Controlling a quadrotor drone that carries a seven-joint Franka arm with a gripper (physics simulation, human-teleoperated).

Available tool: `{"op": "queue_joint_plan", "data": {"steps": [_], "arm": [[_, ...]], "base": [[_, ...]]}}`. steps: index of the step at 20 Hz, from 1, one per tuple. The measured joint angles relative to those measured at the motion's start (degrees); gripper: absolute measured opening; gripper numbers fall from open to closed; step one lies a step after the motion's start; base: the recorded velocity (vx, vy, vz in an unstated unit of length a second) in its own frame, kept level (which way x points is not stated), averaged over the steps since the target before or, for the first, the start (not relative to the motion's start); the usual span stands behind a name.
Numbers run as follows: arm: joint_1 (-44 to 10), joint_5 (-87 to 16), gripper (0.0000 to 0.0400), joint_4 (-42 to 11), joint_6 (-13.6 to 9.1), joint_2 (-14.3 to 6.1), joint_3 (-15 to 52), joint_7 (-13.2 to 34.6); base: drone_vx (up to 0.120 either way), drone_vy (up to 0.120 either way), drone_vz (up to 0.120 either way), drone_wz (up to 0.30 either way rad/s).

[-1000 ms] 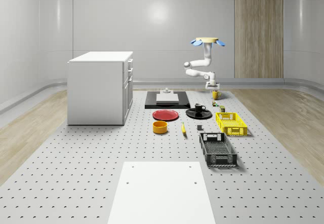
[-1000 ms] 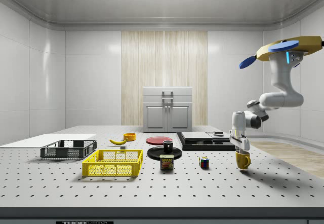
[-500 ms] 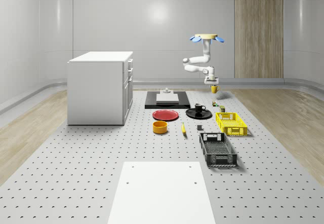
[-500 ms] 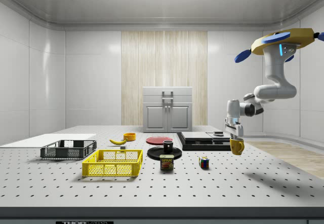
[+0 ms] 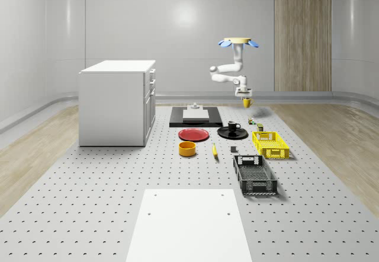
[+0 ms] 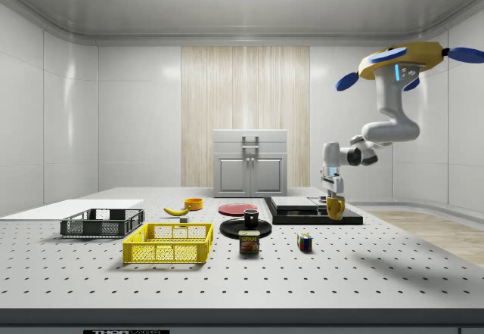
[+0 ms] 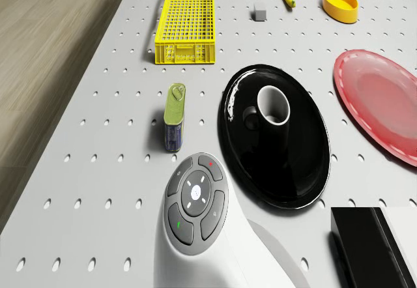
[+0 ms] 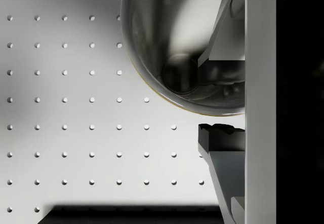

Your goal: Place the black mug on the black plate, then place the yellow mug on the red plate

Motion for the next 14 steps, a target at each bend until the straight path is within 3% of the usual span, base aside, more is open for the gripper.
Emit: {"op": "queue_joint_plan", "data": {"steps": [4, 7, 14], "arm": [[-0.02, 0.05, 0.0110, -0.01, 0.02, -0.04, 0.04, 0.02], [-0.03, 0.07, 0.0110, -0.01, 0.04, -0.06, 0.06, 0.03], [-0.06, 0.11, 0.0110, -0.01, 0.09, -0.12, 0.08, 0.06]], "base": [[0.120, -0.120, 0.000, 0.000], [0.120, -0.120, 0.080, 0.000], [0.120, -0.120, 0.000, 0.000]]}}
